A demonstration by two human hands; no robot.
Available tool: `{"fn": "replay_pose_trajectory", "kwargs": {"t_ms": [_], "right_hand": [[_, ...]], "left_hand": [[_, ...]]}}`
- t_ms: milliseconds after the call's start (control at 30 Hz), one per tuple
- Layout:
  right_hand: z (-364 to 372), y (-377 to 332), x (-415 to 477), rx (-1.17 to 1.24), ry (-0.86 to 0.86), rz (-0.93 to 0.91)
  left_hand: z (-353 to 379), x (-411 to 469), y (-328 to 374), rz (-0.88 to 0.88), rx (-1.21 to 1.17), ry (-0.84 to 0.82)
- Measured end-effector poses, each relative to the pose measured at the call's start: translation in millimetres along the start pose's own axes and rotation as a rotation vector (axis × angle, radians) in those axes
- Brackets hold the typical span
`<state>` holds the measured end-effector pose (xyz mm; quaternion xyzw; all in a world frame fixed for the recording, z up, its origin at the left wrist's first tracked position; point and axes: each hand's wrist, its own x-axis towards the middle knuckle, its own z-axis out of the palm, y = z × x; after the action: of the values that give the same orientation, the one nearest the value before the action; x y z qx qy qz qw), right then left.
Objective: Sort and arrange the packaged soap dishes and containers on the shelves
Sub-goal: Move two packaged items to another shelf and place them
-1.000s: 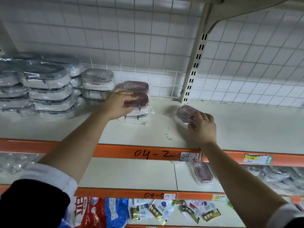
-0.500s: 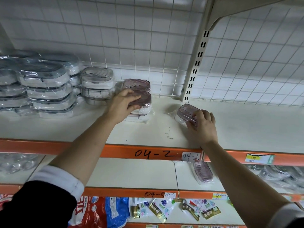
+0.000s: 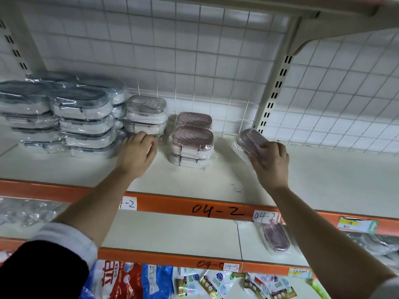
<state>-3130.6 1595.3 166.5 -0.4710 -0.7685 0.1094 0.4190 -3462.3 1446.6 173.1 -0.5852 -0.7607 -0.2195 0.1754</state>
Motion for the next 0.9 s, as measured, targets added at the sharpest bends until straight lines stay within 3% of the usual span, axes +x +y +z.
{"fn": "replay_pose_trajectory", "kwargs": {"t_ms": [167,333,600,900], "right_hand": [[18.0,-55.2,44.2,0.134,-0.019,-0.109],[44.2,-96.5,87.2,0.162,-0.117,-0.196],[93.5,-122.7,110.4,0.076,-0.271,-0.319],[102.5,-121.9,103.8,-0.214,-0.182,-0.33]], "left_hand": [[17.2,-2.5,-9.7,0.002,-0.014,-0.142],[22.8,0.0,-12.9,-0.011,-0.091,-0.109],[23.2,2.2,-15.4,-0.037,-0.122,-0.13],[24.0,2.0,-17.6,-0.03,-0.114,-0.135]]}}
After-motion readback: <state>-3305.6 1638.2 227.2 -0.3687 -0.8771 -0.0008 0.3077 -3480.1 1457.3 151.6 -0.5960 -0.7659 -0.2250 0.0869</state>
